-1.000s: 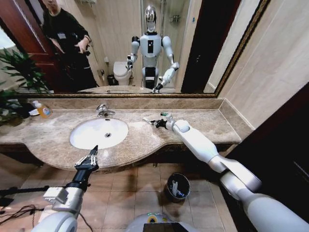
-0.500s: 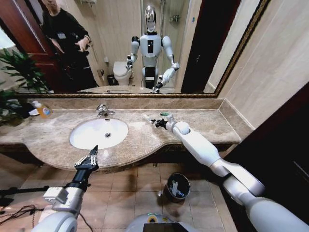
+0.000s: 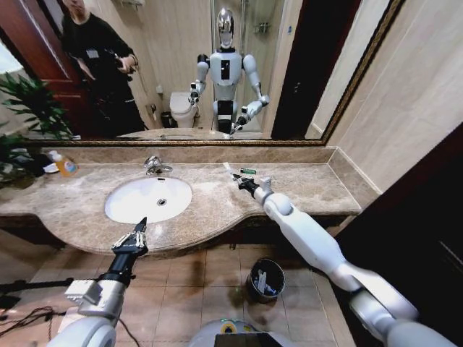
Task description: Pick up the trash from the sink and place it in the trash bin.
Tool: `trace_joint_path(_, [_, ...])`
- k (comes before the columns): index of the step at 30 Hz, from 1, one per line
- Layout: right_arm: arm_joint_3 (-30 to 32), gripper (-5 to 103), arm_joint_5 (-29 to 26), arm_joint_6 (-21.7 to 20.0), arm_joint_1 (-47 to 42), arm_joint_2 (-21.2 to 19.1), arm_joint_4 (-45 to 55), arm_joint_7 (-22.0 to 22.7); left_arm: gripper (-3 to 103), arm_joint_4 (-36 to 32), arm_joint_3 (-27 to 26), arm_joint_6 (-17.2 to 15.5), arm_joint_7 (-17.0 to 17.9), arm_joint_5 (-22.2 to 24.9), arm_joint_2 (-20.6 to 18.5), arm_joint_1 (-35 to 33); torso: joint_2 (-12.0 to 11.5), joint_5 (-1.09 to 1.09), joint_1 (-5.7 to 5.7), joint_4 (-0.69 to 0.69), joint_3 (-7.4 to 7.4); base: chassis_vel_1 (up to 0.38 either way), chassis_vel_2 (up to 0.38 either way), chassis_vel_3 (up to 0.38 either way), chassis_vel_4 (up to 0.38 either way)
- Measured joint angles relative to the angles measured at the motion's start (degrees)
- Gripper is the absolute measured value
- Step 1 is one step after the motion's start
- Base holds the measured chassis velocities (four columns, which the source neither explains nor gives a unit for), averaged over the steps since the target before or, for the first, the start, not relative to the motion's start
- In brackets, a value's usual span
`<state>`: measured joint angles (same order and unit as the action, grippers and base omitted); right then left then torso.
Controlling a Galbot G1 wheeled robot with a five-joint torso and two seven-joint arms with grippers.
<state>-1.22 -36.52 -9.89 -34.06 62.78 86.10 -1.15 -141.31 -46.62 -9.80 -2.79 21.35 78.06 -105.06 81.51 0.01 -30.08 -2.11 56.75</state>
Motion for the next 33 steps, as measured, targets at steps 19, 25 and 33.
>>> trace_joint_path(19, [20.9, 0, 1.4, 4.9, -29.9, -9.5, 16.3, -5.0, 0, 0.0, 0.0, 0.0, 0.0, 0.0, 0.0, 0.0, 0.0, 0.00, 0.00, 0.01, 0.00, 0.000, 0.000, 0.000, 0.000])
trace_joint_path(25, [29.3, 0, 1.8, 7.6, -41.2, -8.8, 21.2, -9.2, 0, 0.0, 0.0, 0.0, 0.0, 0.0, 0.0, 0.0, 0.0, 0.00, 0.00, 0.01, 0.00, 0.000, 0.000, 0.000, 0.000])
trace_joint_path(33, [36.7, 0, 2.2, 10.7, -52.5, -7.0, 24.5, -11.8, 0, 0.0, 0.0, 0.0, 0.0, 0.0, 0.0, 0.0, 0.0, -0.02, 0.00, 0.00, 0.00, 0.000, 0.000, 0.000, 0.000])
